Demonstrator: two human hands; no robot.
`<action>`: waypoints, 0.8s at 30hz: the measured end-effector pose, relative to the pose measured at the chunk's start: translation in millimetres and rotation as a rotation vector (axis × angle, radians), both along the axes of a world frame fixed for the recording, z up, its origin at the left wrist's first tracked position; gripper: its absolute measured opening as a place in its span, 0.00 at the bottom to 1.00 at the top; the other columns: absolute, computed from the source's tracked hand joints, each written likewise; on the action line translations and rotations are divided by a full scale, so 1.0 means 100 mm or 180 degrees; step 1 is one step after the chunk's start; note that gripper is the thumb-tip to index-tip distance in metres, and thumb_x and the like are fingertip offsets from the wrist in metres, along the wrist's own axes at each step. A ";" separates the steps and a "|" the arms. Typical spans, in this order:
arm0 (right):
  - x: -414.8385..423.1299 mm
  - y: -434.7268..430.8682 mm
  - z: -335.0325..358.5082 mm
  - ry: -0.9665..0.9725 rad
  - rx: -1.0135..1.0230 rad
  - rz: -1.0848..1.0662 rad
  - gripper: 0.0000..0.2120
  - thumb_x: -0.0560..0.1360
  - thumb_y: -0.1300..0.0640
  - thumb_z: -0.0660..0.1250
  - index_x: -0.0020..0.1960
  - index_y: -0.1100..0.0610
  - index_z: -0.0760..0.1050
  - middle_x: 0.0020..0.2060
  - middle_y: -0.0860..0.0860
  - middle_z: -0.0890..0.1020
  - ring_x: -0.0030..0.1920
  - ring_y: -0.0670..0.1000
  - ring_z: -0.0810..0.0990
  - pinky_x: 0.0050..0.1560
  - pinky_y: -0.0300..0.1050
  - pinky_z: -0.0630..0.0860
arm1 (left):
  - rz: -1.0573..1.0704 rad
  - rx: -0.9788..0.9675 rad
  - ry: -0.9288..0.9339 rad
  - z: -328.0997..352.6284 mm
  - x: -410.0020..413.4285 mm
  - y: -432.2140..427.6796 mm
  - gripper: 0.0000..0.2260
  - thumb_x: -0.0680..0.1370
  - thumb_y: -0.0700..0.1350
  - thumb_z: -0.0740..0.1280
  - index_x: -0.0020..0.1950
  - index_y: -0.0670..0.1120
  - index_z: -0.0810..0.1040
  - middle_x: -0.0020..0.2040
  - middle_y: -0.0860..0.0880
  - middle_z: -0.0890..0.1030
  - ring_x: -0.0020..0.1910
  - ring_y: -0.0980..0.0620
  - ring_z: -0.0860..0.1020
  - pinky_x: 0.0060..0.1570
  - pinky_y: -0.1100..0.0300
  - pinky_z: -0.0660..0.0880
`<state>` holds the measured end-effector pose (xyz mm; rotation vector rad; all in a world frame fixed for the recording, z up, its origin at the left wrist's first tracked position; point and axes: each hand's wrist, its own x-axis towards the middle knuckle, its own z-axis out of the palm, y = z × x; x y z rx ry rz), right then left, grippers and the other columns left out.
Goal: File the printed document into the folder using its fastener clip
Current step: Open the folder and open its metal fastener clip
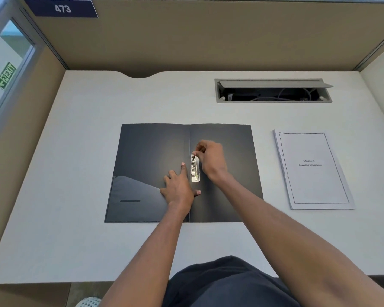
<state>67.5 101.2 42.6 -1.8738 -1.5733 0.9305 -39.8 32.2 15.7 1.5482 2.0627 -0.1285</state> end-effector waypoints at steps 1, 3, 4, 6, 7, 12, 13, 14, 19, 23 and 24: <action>-0.01 0.05 0.00 -0.0042 0.0000 0.0033 0.03 0.75 0.64 0.71 0.42 0.62 0.80 0.37 0.56 0.84 0.36 0.55 0.80 0.43 0.54 0.80 | 0.0003 0.0014 -0.0001 0.00 0.00 0.00 0.49 0.71 0.59 0.78 0.83 0.56 0.52 0.68 0.43 0.68 0.69 0.42 0.68 0.62 0.38 0.73; -0.03 0.16 -0.01 -0.0129 -0.0021 0.0091 0.04 0.75 0.66 0.70 0.42 0.62 0.81 0.37 0.55 0.84 0.36 0.52 0.79 0.44 0.53 0.81 | -0.0007 0.0029 0.0007 -0.01 -0.02 0.00 0.49 0.71 0.59 0.78 0.83 0.56 0.53 0.68 0.43 0.69 0.69 0.42 0.68 0.63 0.37 0.73; -0.03 0.21 -0.02 -0.0182 -0.0036 0.0135 0.04 0.75 0.67 0.70 0.42 0.62 0.81 0.37 0.55 0.84 0.36 0.52 0.79 0.44 0.53 0.81 | -0.0014 0.0033 0.0011 -0.02 -0.02 0.00 0.49 0.71 0.59 0.78 0.83 0.56 0.53 0.68 0.43 0.69 0.69 0.42 0.68 0.64 0.36 0.73; -0.03 0.32 -0.05 -0.0312 -0.0083 0.0272 0.05 0.75 0.67 0.69 0.44 0.62 0.83 0.39 0.55 0.85 0.40 0.54 0.83 0.47 0.52 0.82 | -0.0021 0.0039 0.0015 -0.02 -0.02 0.01 0.49 0.71 0.59 0.78 0.83 0.56 0.53 0.68 0.43 0.69 0.69 0.41 0.68 0.64 0.36 0.73; -0.03 0.37 -0.06 -0.0374 -0.0111 0.0341 0.06 0.75 0.67 0.68 0.45 0.62 0.84 0.40 0.56 0.86 0.42 0.56 0.85 0.49 0.52 0.82 | -0.0023 0.0041 0.0016 -0.03 -0.03 0.01 0.49 0.71 0.59 0.78 0.83 0.56 0.52 0.68 0.43 0.69 0.69 0.42 0.68 0.64 0.36 0.73; -0.04 0.55 -0.15 -0.0638 -0.0181 0.0537 0.10 0.75 0.68 0.66 0.49 0.60 0.86 0.45 0.57 0.88 0.47 0.57 0.86 0.53 0.53 0.83 | -0.0021 0.0030 0.0017 -0.05 -0.03 0.02 0.49 0.71 0.59 0.78 0.83 0.56 0.52 0.68 0.43 0.69 0.70 0.41 0.68 0.64 0.36 0.73; -0.04 0.57 -0.17 -0.0663 -0.0205 0.0554 0.11 0.75 0.68 0.66 0.51 0.60 0.86 0.47 0.56 0.88 0.48 0.57 0.86 0.55 0.53 0.83 | -0.0027 0.0018 0.0020 -0.06 -0.03 0.03 0.49 0.71 0.59 0.78 0.83 0.56 0.52 0.68 0.43 0.69 0.70 0.41 0.68 0.64 0.36 0.73; -0.04 0.59 -0.19 -0.0680 -0.0230 0.0568 0.13 0.75 0.69 0.66 0.52 0.60 0.86 0.48 0.56 0.88 0.49 0.57 0.86 0.56 0.53 0.82 | -0.0030 0.0008 0.0019 -0.06 -0.03 0.03 0.49 0.71 0.59 0.78 0.83 0.56 0.51 0.68 0.43 0.69 0.70 0.42 0.68 0.64 0.36 0.73; -0.03 0.63 -0.25 -0.0674 -0.0335 0.0605 0.15 0.75 0.70 0.65 0.55 0.60 0.86 0.51 0.57 0.88 0.52 0.57 0.86 0.59 0.50 0.81 | -0.0045 -0.0016 0.0047 -0.06 -0.03 0.04 0.49 0.71 0.60 0.77 0.84 0.56 0.50 0.68 0.43 0.69 0.69 0.42 0.67 0.63 0.37 0.73; 0.04 0.59 -0.29 -0.0577 -0.0406 0.0668 0.14 0.74 0.72 0.62 0.52 0.66 0.85 0.52 0.65 0.85 0.56 0.64 0.84 0.57 0.57 0.82 | -0.0037 -0.0065 0.0033 -0.05 -0.02 0.03 0.49 0.72 0.59 0.77 0.84 0.56 0.49 0.69 0.43 0.68 0.70 0.41 0.67 0.64 0.38 0.72; 0.05 0.57 -0.30 -0.0546 -0.0410 0.0682 0.15 0.74 0.73 0.61 0.52 0.67 0.84 0.52 0.66 0.84 0.57 0.64 0.83 0.57 0.58 0.82 | -0.0040 -0.0070 0.0027 -0.05 -0.02 0.03 0.49 0.72 0.59 0.77 0.84 0.56 0.49 0.69 0.43 0.68 0.70 0.41 0.67 0.64 0.38 0.72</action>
